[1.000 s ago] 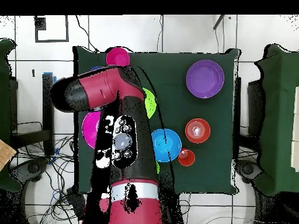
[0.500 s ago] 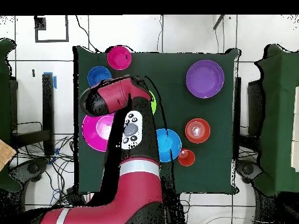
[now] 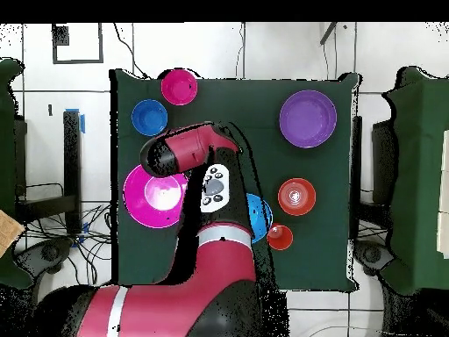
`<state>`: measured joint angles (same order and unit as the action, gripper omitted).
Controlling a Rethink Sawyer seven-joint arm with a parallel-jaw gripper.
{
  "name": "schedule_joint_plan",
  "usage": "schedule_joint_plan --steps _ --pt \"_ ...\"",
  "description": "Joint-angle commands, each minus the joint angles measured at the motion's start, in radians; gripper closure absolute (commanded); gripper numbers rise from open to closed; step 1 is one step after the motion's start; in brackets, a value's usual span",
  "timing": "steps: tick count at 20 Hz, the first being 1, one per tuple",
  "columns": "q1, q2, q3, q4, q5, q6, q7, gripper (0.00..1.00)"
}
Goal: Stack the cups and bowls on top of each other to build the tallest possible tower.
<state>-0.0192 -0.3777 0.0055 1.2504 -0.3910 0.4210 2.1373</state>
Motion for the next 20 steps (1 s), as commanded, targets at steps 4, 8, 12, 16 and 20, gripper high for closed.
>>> schedule_joint_plan --steps 4,8,12,16,20 --pt "-0.075 0.067 0.145 -0.104 -0.068 0.038 -0.193 0.00" --pt "-0.095 0.084 0.163 -0.121 -0.083 0.037 -0.218 0.00" --pt "-0.105 0.087 0.178 -0.135 -0.091 0.060 -0.250 0.00" --pt "-0.097 0.084 0.164 -0.137 -0.105 0.050 -0.235 0.00" --pt "-0.099 0.085 0.172 -0.148 -0.104 0.077 -0.254 1.00"
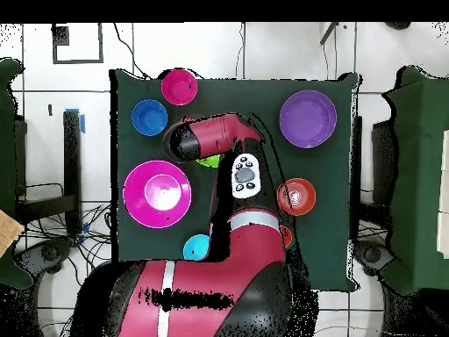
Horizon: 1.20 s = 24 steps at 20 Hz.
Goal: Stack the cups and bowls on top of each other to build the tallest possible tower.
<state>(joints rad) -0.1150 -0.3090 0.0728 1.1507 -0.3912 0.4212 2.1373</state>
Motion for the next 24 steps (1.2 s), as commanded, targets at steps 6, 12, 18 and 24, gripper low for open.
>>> schedule_joint_plan --steps 6,12,18,24 --pt "-0.010 0.018 0.118 -0.057 -0.093 0.121 -0.273 1.00" --pt "-0.003 -0.003 0.112 -0.044 -0.074 0.170 -0.262 1.00" --pt "-0.015 -0.029 0.127 -0.026 -0.061 0.203 -0.268 1.00" --pt "-0.039 -0.023 0.156 -0.013 -0.068 0.173 -0.276 1.00"
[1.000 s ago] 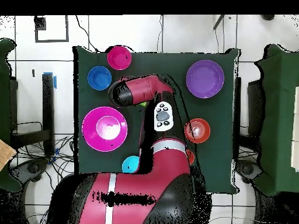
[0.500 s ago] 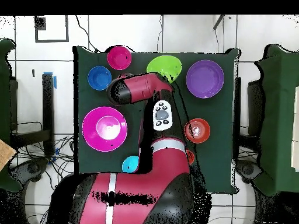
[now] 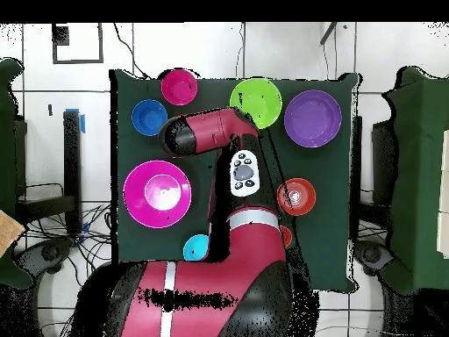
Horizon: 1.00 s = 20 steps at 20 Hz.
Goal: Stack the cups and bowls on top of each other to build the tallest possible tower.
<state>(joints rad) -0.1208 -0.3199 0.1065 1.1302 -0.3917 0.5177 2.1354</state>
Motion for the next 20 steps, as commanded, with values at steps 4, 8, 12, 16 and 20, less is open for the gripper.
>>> schedule_joint_plan --steps 4,8,12,16,20 --pt "-0.045 -0.018 0.118 0.056 -0.088 -0.037 -0.201 0.00" --pt "-0.064 -0.022 0.133 0.069 -0.077 -0.031 -0.203 0.00" --pt "-0.133 -0.026 0.197 0.086 -0.054 -0.023 -0.248 0.00" --pt "-0.217 -0.010 0.263 0.128 -0.036 -0.037 -0.251 0.00" --pt "-0.252 0.020 0.300 0.155 -0.052 -0.075 -0.216 0.00"
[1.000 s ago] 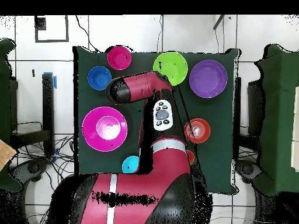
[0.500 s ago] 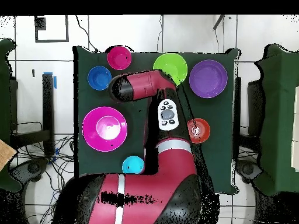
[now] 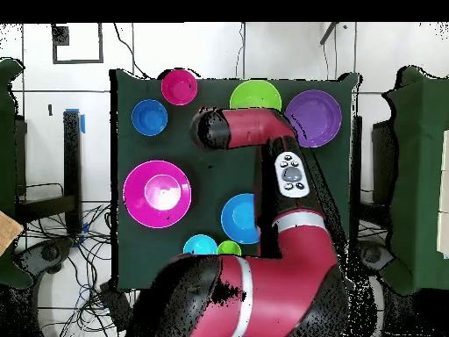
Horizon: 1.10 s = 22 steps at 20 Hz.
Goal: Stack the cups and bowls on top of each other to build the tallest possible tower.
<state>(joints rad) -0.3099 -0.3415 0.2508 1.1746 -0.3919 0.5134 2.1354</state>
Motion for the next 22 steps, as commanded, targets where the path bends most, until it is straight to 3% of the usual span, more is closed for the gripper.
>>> schedule_joint_plan --steps 1,6,11,13,17,22 --pt "-0.069 0.047 0.160 0.116 -0.052 -0.076 -0.200 0.00" --pt "-0.056 0.048 0.154 0.109 -0.076 -0.081 -0.167 0.00" --pt "0.044 0.091 0.024 0.011 -0.180 -0.196 -0.092 0.00" --pt "0.058 0.091 0.010 0.005 -0.186 -0.198 -0.076 0.00" --pt "0.026 0.020 0.058 0.062 -0.136 -0.079 -0.120 0.00" --pt "-0.003 -0.148 0.096 0.173 -0.051 0.111 -0.169 0.00"
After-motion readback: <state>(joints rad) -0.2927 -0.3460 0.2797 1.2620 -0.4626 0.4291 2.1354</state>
